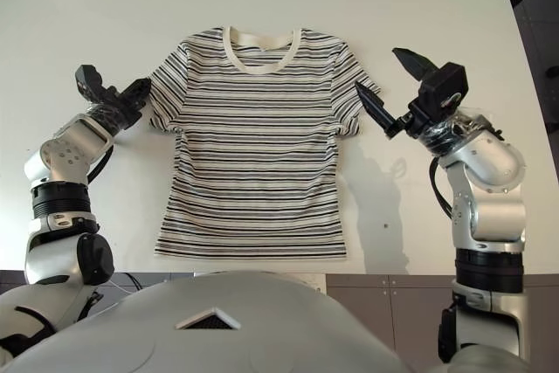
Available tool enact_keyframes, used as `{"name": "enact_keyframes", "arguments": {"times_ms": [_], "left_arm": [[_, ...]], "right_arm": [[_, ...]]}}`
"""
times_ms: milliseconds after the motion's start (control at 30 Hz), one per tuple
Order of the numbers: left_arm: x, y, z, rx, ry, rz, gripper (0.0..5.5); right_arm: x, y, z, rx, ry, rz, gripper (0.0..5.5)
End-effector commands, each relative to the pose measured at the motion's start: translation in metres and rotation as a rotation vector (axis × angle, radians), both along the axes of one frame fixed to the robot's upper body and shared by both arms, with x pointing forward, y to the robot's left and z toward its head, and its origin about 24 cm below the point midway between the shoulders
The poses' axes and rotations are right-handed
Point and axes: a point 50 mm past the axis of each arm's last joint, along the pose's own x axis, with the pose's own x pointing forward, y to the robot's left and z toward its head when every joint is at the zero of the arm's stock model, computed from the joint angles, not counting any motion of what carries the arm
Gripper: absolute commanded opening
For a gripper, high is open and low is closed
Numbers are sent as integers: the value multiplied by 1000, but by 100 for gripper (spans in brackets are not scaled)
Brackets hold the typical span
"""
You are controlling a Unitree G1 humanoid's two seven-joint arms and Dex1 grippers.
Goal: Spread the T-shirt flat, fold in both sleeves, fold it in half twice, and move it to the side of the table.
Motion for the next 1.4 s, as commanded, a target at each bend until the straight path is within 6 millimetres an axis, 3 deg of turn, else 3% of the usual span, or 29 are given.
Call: {"name": "enact_keyframes", "arguments": {"times_ms": [33, 367, 600, 833, 1033, 1267, 1400], "left_arm": [[1, 0, -2, 7, 19, -8, 31], [7, 18, 16, 55, -48, 77, 12], [11, 13, 27, 147, -95, 37, 12], [15, -42, 46, 315, -162, -190, 12], [23, -72, 64, 362, -196, -256, 12], [27, -94, 41, 475, -131, -326, 12], [25, -109, 37, 466, -141, -389, 74]], "right_arm": [[2, 2, -1, -8, -10, -5, 353], [0, 4, -6, -8, -21, -31, 353], [-1, 8, -10, -1, -23, -41, 353], [-1, 11, -15, -1, -20, -46, 353], [-3, 15, -21, 7, -7, -55, 353], [-2, 20, -28, 8, 11, -52, 353], [-1, 23, -30, 12, 17, -47, 353]]}}
